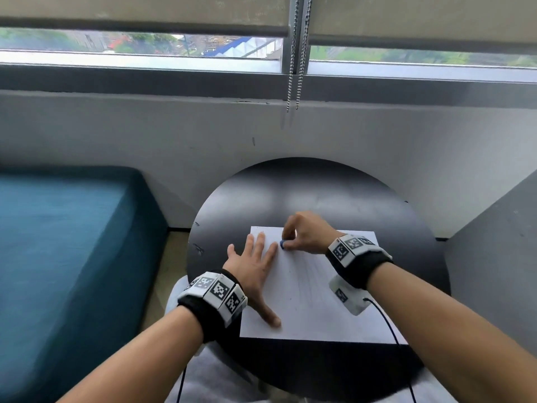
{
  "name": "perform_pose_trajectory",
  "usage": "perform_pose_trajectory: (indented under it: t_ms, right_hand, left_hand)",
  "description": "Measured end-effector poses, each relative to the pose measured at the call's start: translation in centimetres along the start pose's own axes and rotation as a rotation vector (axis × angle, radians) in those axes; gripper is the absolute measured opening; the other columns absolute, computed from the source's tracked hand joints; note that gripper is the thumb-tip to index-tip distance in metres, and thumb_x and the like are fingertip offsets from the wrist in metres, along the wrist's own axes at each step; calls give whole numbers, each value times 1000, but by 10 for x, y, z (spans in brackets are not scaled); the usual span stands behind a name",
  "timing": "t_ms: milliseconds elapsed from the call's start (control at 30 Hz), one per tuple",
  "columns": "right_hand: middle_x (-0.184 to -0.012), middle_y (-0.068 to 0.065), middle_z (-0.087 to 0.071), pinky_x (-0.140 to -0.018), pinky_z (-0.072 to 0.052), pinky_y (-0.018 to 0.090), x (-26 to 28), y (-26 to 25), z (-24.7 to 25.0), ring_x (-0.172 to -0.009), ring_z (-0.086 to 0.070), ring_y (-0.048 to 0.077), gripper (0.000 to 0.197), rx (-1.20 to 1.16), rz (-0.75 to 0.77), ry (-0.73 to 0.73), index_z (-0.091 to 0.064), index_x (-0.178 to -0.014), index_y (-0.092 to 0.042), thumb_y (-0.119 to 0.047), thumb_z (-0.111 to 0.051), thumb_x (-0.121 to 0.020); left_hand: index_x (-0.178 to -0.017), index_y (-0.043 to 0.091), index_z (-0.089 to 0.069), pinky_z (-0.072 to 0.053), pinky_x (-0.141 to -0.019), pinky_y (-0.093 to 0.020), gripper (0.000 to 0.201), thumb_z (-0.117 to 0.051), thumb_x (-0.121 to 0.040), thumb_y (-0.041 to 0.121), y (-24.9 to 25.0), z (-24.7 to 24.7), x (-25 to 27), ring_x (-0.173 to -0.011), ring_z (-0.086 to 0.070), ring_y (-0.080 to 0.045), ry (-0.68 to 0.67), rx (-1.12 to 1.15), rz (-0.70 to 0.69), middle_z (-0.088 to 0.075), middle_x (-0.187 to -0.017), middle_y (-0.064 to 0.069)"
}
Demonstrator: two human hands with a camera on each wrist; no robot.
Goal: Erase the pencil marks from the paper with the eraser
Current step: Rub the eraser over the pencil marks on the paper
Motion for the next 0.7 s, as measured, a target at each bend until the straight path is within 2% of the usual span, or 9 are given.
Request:
perform_pose_trajectory:
  t_ms: [100,233,267,400,467,567,700]
  right_hand:
    - [-73,-5,-66,-65,-40,25,-1,4,-2,-69,-57,14,6,-9,-16,17,-75,-74,-20,-26,-74,-74]
    - [-70,-1,-70,-57,-40,20,27,-19,-34,-60,-55,7,8,-57,94,-286,-77,-75,-12,-18,-79,-70]
    - [-72,0,-71,-57,-41,21,28,-22,-35,-60,-55,7,9,-57,102,-307,-78,-76,-12,-19,-80,-70]
    - [-72,3,-71,-64,-52,33,14,-9,-15,-64,-61,15,9,-75,55,-81,-76,-74,-14,-22,-78,-71]
    - [-72,7,-70,-64,-51,33,21,-16,-23,-62,-59,17,9,-104,81,-107,-75,-74,-10,-18,-76,-71]
    - [-77,4,-72,-63,-46,28,35,-33,-39,-61,-55,8,7,-37,125,-257,-77,-76,-13,-18,-77,-72]
    - [-74,1,-70,-65,-53,35,20,-24,-16,-69,-61,19,7,-1,51,-81,-75,-73,-16,-22,-73,-69]
  left_hand:
    - [-155,16,16,-7,-115,-69,157,-78,-47,81,1,0,1,-149,21,-34,0,4,-2,22,-162,-14]
    - [-156,17,17,-6,-115,-68,158,-78,-47,80,1,0,1,-149,20,-35,-1,11,6,22,-162,-14]
    - [-156,17,17,-6,-115,-68,158,-78,-47,80,1,0,1,-149,20,-35,-1,12,8,22,-162,-14]
    - [-156,17,17,-7,-115,-68,157,-77,-47,81,1,-1,0,-149,20,-35,2,0,3,22,-162,-14]
    - [-156,17,16,-7,-115,-68,157,-77,-47,81,2,-1,0,-149,19,-36,2,-5,2,21,-162,-15]
    - [-156,18,16,-6,-115,-68,158,-77,-46,81,2,-1,-1,-149,20,-36,5,-3,5,21,-162,-15]
    - [-156,19,15,-5,-116,-68,157,-78,-46,81,0,-2,-1,-149,21,-35,6,18,-1,21,-162,-14]
Point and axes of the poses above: each hand's wrist, its own x-axis away from the middle knuckle, its own z-axis out of the back of the hand, y = z × x, the point moved 10 cm from there along -x, towards the middle knuckle
